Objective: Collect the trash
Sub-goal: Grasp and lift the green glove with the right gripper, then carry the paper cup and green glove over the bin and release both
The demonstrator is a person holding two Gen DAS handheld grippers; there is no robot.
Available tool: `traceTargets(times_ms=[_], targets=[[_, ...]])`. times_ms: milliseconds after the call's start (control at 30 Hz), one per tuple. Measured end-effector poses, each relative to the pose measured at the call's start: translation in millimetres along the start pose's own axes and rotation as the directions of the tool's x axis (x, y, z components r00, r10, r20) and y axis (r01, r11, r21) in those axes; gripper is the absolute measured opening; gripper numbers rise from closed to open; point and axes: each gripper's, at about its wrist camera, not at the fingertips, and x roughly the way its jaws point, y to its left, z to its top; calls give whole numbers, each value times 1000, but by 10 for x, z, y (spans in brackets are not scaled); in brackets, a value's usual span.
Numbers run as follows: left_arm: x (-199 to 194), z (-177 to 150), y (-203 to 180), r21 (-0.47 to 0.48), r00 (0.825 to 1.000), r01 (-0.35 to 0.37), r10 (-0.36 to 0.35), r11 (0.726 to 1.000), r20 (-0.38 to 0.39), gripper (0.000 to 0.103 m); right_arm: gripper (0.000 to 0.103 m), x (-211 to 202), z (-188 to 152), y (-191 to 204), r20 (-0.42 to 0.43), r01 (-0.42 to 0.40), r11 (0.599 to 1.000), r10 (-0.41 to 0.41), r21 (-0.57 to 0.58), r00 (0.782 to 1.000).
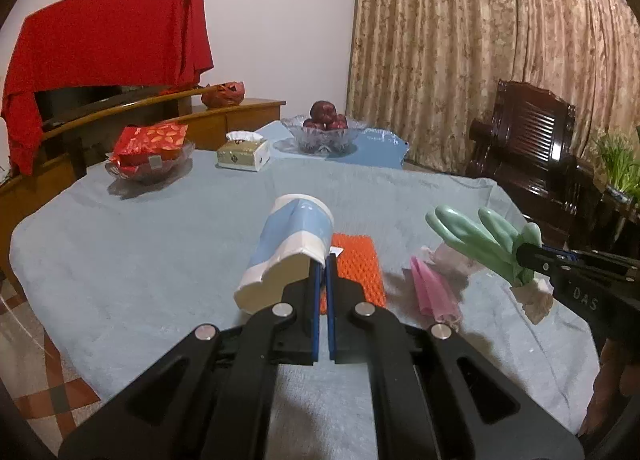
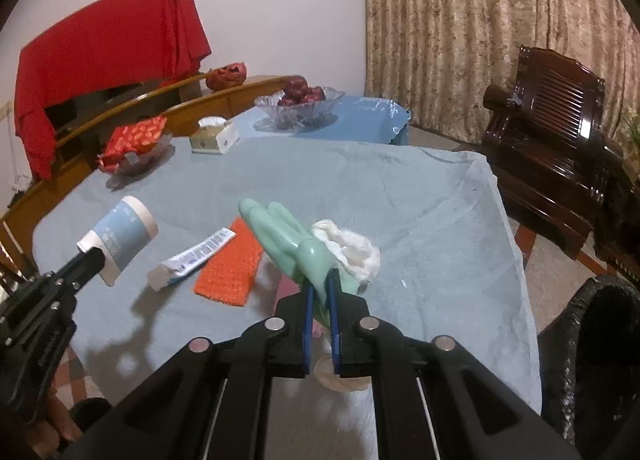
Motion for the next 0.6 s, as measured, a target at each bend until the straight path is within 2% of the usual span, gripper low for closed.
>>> traceTargets(times_ms=[367,600], targets=[[-361,118,-182,26,999,38,-39,999,35,2,7,-503,55,-32,60,10,1000,-10,5,998],[-615,151,-484,63,994,100,-103,993,47,2,7,-886,19,-316,98,69,996,-74,57,992]])
